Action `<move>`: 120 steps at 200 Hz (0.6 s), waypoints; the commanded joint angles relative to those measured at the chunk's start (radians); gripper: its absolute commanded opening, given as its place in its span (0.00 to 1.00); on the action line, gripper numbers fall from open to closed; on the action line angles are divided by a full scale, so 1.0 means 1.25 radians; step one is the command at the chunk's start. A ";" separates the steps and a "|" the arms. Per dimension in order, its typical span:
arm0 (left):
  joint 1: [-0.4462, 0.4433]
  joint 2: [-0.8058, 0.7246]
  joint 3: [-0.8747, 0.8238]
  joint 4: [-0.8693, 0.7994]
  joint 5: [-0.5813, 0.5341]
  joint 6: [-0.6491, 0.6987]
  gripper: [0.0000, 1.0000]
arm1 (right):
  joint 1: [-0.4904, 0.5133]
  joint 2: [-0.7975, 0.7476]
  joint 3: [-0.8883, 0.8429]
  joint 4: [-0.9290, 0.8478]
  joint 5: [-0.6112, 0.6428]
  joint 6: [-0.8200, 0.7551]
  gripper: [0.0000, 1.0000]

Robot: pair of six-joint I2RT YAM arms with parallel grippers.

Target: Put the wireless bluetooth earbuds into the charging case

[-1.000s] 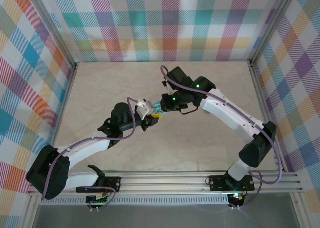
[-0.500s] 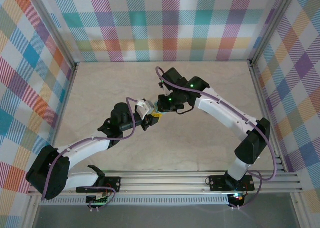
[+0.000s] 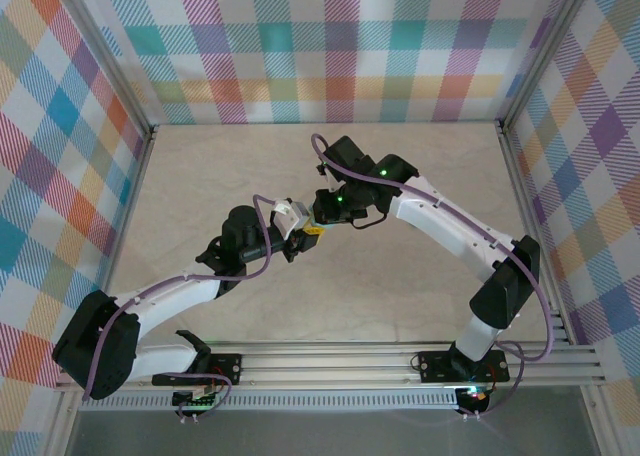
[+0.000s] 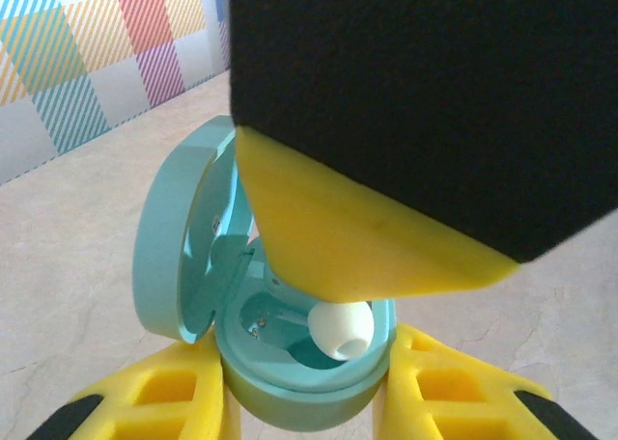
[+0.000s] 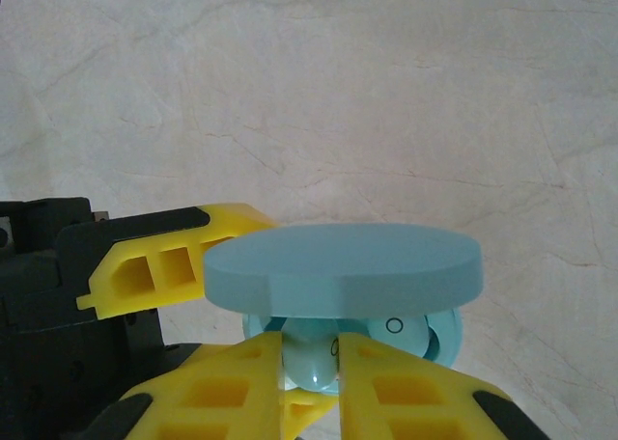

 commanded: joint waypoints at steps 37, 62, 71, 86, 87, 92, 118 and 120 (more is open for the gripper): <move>-0.014 -0.029 -0.010 0.022 0.004 -0.004 0.00 | 0.006 0.013 -0.013 -0.005 -0.011 0.013 0.29; -0.014 -0.031 -0.010 0.022 0.004 -0.003 0.00 | 0.006 0.009 -0.009 -0.003 -0.010 0.013 0.31; -0.013 -0.032 -0.010 0.021 0.003 -0.002 0.00 | 0.008 0.009 -0.009 -0.003 -0.011 0.014 0.31; -0.014 -0.032 -0.009 0.017 0.004 0.000 0.00 | 0.008 0.008 -0.007 -0.003 -0.013 0.015 0.32; -0.014 -0.032 -0.009 0.017 0.004 0.000 0.00 | 0.008 0.008 -0.007 -0.003 -0.013 0.015 0.32; -0.014 -0.032 -0.008 0.016 0.004 0.001 0.00 | 0.008 0.007 -0.007 -0.003 -0.013 0.015 0.32; -0.013 -0.032 -0.010 0.014 0.004 0.002 0.00 | 0.008 0.001 -0.004 0.000 -0.018 0.018 0.33; -0.014 -0.032 -0.010 0.015 0.004 0.002 0.00 | 0.008 -0.001 -0.004 0.000 -0.018 0.018 0.33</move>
